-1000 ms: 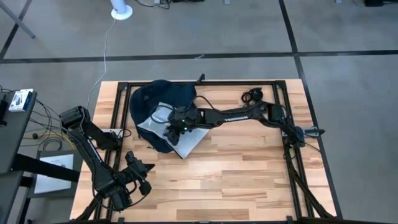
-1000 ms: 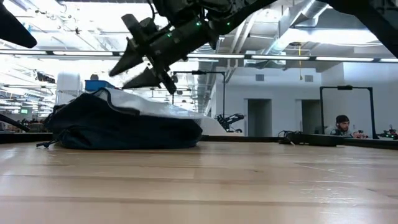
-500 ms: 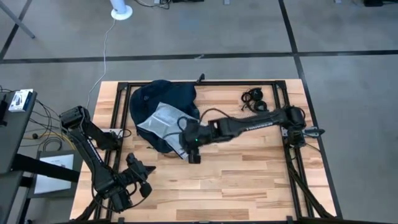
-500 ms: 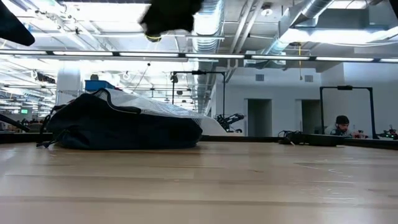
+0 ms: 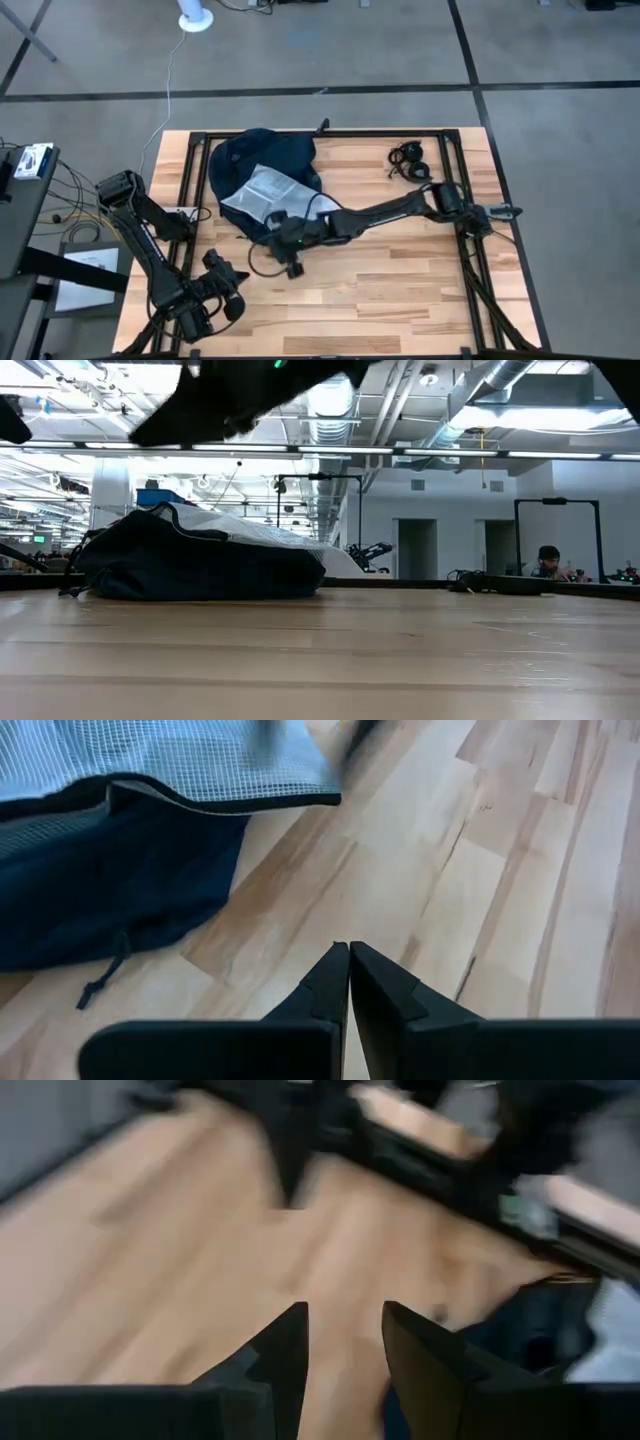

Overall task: Unpack backpack
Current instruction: Put the white zip lock bag into the blue backpack

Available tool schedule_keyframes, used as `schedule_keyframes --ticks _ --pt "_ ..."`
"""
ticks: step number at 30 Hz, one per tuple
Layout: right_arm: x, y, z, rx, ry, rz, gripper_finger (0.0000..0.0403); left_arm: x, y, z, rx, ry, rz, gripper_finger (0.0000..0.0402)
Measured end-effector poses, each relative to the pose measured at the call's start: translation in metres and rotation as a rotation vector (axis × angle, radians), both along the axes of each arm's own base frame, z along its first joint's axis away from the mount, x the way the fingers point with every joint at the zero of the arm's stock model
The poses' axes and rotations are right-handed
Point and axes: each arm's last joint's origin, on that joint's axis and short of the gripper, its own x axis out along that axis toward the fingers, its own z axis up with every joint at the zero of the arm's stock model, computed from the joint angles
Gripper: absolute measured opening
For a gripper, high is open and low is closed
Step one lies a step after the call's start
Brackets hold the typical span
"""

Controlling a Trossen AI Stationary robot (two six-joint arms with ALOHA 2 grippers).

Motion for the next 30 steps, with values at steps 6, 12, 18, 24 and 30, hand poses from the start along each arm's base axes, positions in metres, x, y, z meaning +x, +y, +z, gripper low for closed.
schedule_keyframes --ticks 6,12,18,24,30 --pt "0.014 -0.022 -0.02 -0.012 -0.007 -0.157 0.0136 0.001 -0.002 0.0 -0.029 -0.014 0.007 0.0001" --pt "0.016 -0.044 -0.022 0.031 0.003 -0.225 0.0177 0.001 -0.002 0.0 -0.033 -0.016 0.007 0.0001" --pt "0.019 -0.047 -0.029 0.059 0.009 -0.178 0.0193 0.001 -0.002 0.0 -0.033 -0.016 0.007 0.0001" --pt "0.023 -0.046 -0.056 0.031 0.057 -0.178 0.0181 0.001 -0.002 0.0 -0.034 -0.016 0.007 0.0001" --pt "0.024 -0.057 -0.059 0.04 0.053 -0.254 0.0163 0.002 -0.003 0.0 -0.047 -0.023 0.005 0.0001"
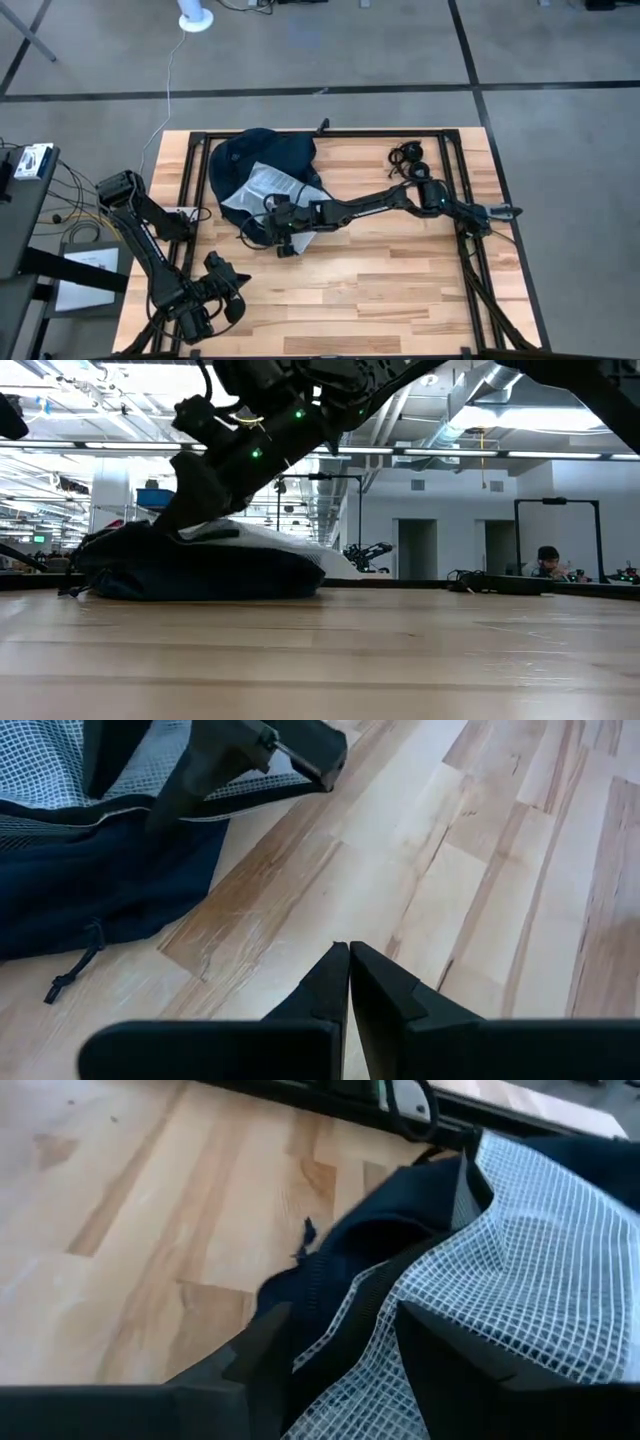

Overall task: Unpack backpack
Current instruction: Put the white zip lock bag into the blue backpack

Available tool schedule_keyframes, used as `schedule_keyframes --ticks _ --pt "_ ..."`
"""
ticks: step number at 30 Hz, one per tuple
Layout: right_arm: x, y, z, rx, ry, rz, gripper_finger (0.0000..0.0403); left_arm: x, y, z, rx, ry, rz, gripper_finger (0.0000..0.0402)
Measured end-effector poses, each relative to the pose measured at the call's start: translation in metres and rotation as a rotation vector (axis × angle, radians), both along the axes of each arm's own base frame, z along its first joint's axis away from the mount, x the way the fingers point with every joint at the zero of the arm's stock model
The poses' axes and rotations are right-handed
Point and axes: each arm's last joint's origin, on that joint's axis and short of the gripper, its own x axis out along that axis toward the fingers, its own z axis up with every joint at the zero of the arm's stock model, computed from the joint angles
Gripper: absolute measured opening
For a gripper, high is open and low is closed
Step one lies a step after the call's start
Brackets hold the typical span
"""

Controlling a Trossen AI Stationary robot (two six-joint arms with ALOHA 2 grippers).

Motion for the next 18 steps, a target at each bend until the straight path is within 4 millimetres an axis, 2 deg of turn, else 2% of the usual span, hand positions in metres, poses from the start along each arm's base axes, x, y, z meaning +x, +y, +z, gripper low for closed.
schedule_keyframes --ticks 6,12,15,18 --pt "-0.004 -0.003 -0.016 0.028 0.101 -0.037 0.0125 0.0 0.0 0.0 -0.001 0.0 0.0 0.0001" --pt "-0.013 0.004 -0.025 -0.018 0.228 -0.082 0.0017 0.0 0.0 0.0 0.016 0.007 -0.014 0.0001" --pt "-0.02 0.013 -0.027 0.027 0.303 -0.116 0.0006 0.0 0.0 0.0 0.016 0.007 -0.014 0.0001" --pt "-0.029 0.032 -0.032 0.029 0.383 -0.105 0.0003 0.0 0.0 0.0 0.016 0.007 -0.015 0.0001"
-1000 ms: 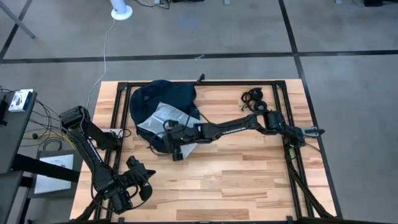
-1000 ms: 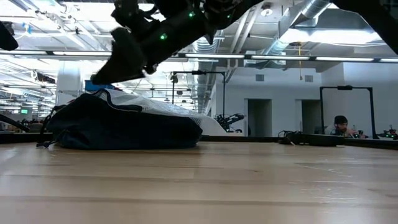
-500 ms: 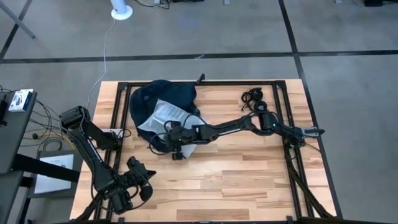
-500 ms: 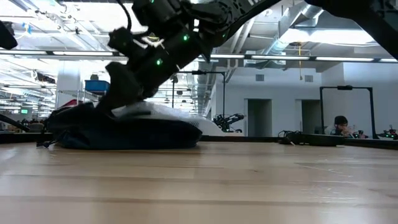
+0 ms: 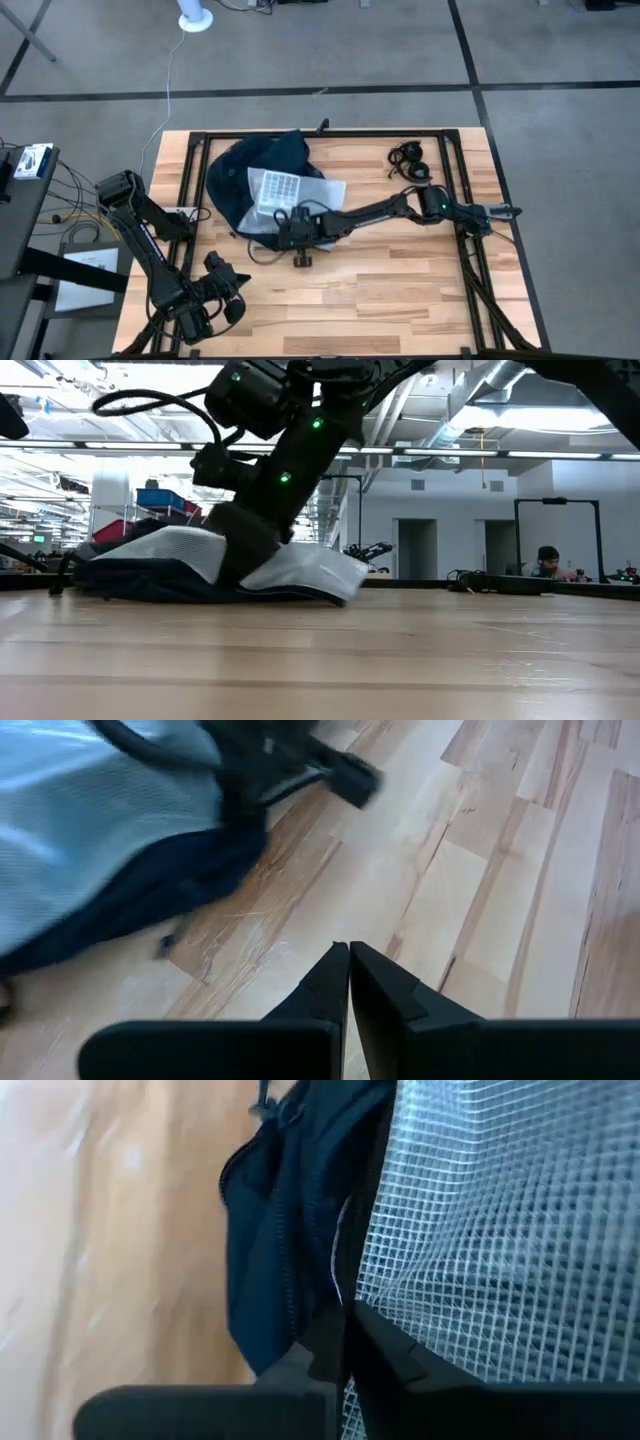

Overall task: Unpack backpack
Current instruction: Put the white zip lock bag into the blue backpack

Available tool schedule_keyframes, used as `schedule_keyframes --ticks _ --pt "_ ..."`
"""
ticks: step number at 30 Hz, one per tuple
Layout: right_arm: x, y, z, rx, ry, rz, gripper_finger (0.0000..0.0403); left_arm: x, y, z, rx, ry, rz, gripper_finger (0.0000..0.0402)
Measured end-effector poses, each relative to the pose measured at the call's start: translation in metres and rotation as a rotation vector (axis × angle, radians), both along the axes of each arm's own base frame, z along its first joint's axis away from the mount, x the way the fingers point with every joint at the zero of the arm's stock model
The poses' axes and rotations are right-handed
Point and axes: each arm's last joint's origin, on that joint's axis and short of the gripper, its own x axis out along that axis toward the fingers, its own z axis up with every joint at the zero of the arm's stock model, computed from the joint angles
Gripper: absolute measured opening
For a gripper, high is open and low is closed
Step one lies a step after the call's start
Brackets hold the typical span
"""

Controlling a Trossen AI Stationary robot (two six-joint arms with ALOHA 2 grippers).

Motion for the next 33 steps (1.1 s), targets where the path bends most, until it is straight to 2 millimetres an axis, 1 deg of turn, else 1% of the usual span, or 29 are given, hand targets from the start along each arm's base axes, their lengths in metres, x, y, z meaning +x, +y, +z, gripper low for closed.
schedule_keyframes --ticks 2,5,8,15,18,20,23,26,28,31,33 --pt "-0.006 0.016 -0.001 0.004 0.038 0.014 0.0002 0.0 0.0 0.0 0.009 0.004 -0.008 0.0001" --pt "-0.019 0.038 0.006 0.051 0.11 -0.008 0.0001 0.0 0.0 0.0 0.019 0.008 -0.016 0.0001" --pt "-0.035 0.06 0.018 0.062 0.178 0.001 0.0001 0.0 0.0 0.0 0.023 0.01 -0.019 0.0001" --pt "-0.082 0.109 0.065 0.097 0.263 0.027 0.0 0.002 0.001 0.0 0.028 0.012 -0.015 0.0001" --pt "-0.103 0.126 0.084 0.135 0.233 0.019 0.0 0.004 0.004 0.0 0.035 0.016 -0.006 0.0001" --pt "-0.113 0.135 0.102 0.19 0.19 -0.014 0.0003 0.008 0.006 0.0 0.048 0.023 -0.003 0.0001" --pt "-0.126 0.14 0.126 0.255 0.142 -0.058 0.0029 0.014 0.011 0.0 0.071 0.034 0.007 0.0001" --pt "-0.137 0.14 0.149 0.313 0.093 -0.093 0.0076 0.02 0.015 0.0 0.085 0.043 0.018 0.0001" --pt "-0.144 0.136 0.163 0.337 0.069 -0.109 0.0112 0.023 0.017 0.0 0.085 0.064 0.019 0.0001" --pt "-0.151 0.126 0.175 0.31 0.068 -0.093 0.0161 0.026 0.017 -0.001 0.084 0.088 -0.005 0.0001" --pt "-0.152 0.115 0.176 0.2 0.083 -0.063 0.0185 0.028 0.015 0.0 0.082 0.082 -0.029 0.0001"
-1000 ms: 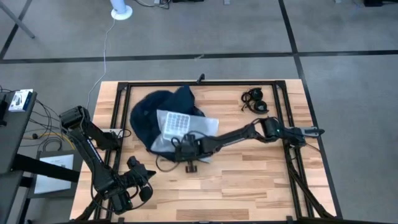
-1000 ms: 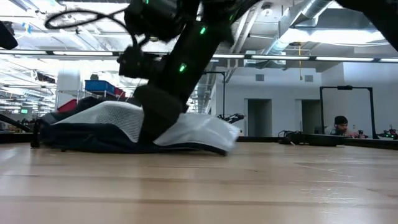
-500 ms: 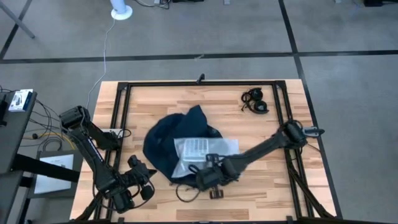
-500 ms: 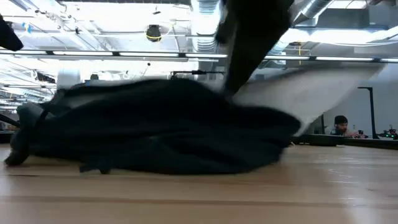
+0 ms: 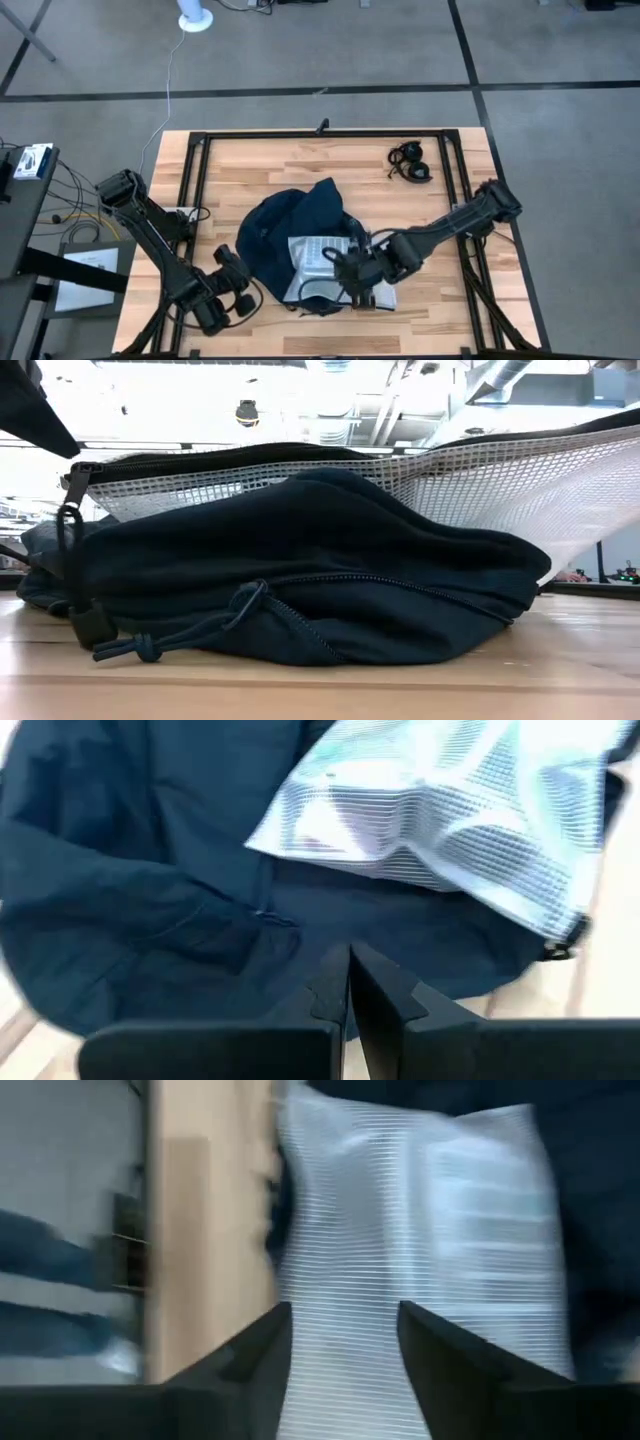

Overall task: Unpack backpack
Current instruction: Put the white zip lock bag into the blue backpack

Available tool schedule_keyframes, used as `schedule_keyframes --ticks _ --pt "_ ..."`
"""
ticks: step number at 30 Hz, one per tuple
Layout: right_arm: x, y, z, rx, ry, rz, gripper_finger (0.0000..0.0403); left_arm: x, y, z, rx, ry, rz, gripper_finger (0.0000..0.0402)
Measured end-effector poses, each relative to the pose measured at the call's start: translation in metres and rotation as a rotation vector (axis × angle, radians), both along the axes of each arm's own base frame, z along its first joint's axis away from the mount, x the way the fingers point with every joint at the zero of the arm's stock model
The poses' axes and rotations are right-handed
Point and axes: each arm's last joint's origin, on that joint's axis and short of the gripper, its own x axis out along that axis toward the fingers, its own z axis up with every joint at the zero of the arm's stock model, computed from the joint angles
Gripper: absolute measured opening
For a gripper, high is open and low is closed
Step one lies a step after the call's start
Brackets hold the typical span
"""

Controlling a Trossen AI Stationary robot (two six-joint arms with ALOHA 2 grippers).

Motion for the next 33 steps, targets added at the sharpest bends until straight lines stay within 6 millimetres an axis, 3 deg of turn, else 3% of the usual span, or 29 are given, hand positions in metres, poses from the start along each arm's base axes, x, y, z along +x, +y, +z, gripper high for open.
schedule_keyframes --ticks 6,12,16,23,29,33 --pt "0.003 -0.037 -0.02 -0.448 0.162 0.142 0.0211 0.007 -0.009 0.003 -0.022 -0.048 -0.077 0.0001" --pt "0.014 -0.085 -0.052 -0.54 0.264 0.196 0.0196 0.022 -0.017 0.01 -0.03 -0.137 -0.155 0.0" --pt "0.019 -0.105 -0.072 -0.58 0.287 0.271 0.018 0.038 -0.013 0.016 -0.038 -0.195 -0.157 0.0" --pt "0.023 -0.12 -0.086 -0.628 0.292 0.403 0.0179 0.054 -0.001 0.018 -0.059 -0.207 -0.121 0.0" --pt "0.021 -0.123 -0.097 -0.689 0.345 0.662 0.0224 0.06 0.005 0.018 -0.084 -0.221 -0.076 0.0" --pt "0.024 -0.134 -0.111 -0.741 0.316 0.72 0.025 0.062 0.008 0.019 -0.091 -0.225 -0.057 0.0"
